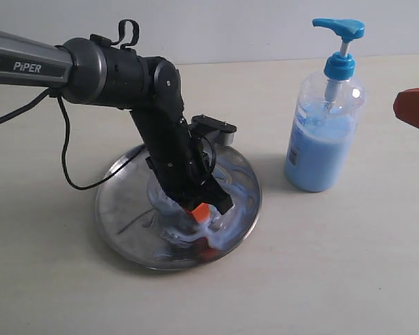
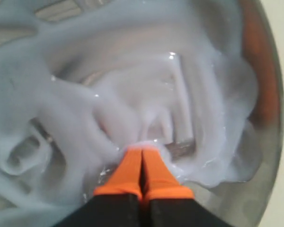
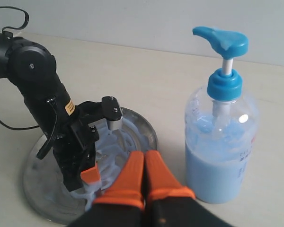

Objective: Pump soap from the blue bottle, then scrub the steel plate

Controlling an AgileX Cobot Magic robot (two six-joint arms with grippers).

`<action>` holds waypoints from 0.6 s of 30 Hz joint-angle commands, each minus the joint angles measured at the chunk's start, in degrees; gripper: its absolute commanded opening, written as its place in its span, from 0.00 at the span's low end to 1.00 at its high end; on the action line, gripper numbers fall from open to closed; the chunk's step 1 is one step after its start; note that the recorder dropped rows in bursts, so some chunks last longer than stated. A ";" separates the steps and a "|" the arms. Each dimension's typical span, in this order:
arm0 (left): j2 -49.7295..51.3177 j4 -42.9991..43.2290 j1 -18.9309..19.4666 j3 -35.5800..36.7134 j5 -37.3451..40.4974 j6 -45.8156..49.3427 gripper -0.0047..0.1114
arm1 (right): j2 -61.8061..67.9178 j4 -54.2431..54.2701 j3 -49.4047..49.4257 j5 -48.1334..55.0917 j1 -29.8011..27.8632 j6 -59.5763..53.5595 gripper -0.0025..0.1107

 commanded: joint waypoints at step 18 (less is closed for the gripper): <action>-38.50 3.34 9.93 8.66 -5.49 -6.21 0.04 | -0.16 -5.13 -0.06 3.69 0.04 -1.06 0.02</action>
